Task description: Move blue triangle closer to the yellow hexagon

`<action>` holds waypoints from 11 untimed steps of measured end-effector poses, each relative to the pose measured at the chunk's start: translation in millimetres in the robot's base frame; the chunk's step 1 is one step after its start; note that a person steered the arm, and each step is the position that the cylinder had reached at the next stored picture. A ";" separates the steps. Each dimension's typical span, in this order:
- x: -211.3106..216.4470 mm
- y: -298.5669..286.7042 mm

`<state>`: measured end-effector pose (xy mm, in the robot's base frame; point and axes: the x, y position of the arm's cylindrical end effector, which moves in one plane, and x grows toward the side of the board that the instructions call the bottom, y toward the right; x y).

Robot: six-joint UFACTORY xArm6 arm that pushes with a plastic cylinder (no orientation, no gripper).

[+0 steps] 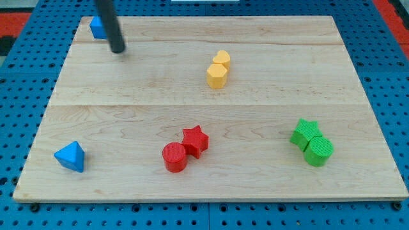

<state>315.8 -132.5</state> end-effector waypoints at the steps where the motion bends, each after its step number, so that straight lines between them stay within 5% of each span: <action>1: 31.8 56.5; 3: 214.0 64.7; 4: 277.9 12.2; 5: 279.6 -71.5; 7: 172.4 -93.0; 8: 159.8 -25.9; 11: 159.5 58.2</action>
